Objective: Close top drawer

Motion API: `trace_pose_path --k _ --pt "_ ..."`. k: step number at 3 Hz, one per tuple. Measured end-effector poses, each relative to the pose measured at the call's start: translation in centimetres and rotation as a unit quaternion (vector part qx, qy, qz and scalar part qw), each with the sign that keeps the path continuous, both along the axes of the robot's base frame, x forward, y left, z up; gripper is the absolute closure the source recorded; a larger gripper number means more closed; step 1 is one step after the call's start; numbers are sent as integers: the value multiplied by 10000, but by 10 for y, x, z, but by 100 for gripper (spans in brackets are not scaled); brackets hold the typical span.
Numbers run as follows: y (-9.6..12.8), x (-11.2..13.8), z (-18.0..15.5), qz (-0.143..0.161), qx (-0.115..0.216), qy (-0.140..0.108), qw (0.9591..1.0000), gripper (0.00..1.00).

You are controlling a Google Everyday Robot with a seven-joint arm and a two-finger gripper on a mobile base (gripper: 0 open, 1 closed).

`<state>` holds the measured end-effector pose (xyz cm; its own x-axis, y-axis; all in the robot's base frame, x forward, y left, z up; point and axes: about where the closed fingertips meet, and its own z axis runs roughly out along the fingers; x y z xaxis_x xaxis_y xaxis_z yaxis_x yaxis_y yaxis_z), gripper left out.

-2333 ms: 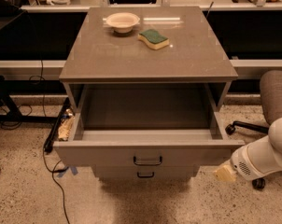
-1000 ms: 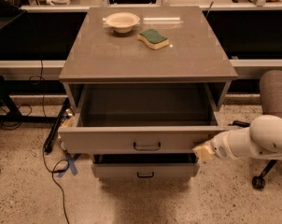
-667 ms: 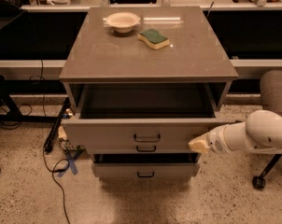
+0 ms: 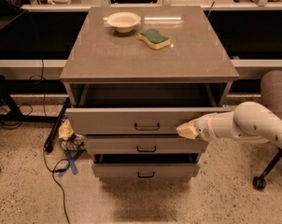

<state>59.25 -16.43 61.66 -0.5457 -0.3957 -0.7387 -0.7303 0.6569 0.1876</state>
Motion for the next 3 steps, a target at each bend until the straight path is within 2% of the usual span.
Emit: trace_pose_path --k 2,3 --pt "33 45 10 209 409 -394 9982 100" --pt "33 51 18 183 532 -519 9971 100"
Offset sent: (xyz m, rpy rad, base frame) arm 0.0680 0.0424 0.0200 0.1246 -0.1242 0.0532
